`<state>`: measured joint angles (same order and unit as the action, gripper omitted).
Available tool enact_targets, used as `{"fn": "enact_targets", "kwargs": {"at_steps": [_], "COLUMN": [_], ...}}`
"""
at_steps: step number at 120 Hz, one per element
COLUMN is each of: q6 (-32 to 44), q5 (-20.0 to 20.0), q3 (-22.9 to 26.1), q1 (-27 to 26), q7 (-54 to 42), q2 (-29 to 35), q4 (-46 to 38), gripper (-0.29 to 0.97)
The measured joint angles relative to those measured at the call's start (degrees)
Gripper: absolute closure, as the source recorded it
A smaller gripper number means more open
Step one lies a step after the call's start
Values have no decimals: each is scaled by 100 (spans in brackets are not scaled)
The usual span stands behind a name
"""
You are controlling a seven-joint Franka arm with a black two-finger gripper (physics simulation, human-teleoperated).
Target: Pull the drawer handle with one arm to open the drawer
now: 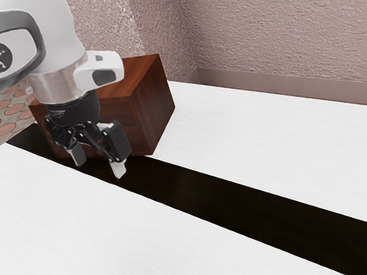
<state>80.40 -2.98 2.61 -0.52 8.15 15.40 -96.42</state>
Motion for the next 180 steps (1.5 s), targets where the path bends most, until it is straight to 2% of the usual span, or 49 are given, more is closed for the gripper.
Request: {"fn": "enact_targets", "kwargs": {"at_steps": [16, 26, 38, 46, 56, 66, 84, 97, 106, 120, 130, 143, 149, 168, 180], "q6": [495, 539, 266, 223, 357, 886, 1781, 2130, 2382, 2777, 3041, 3312, 3405, 3866, 4287], "q5": [-66, -74, 40, -85, -405, -617, -762, -806, -821, -907, -1041, -1141, -1168, -1162, -876], "q3": [192, 198, 218, -23, -271, -391, -1249, -1677, -1782, -1942, -2514, -3675, -4006, -4442, -4541], "q1": [-13, 6, -144, -168, 285, 840, 1027, 970, 902, 748, 240, -1022, -1399, -1674, -1733], "q7": [33, 156, 334, 194, -409, -1306, -3046, -4217, -5026, -6153, -6848, -7617, -7929, -8699, -8960], "q2": [-45, 117, 1014, 1667, 2068, 2251, 2354, 2233, 2047, 1436, 1048, 535, 398, 12, -329], "q4": [16, -169, -1011, -1618, -2064, -2459, -2670, -2678, -2673, -2556, -2305, -1628, -1436, -1307, -1236], "gripper": [0, 0, 0, 0, 0, 0, 0, 0, 0, 0, 0, 0, 0, 0, 0]}}
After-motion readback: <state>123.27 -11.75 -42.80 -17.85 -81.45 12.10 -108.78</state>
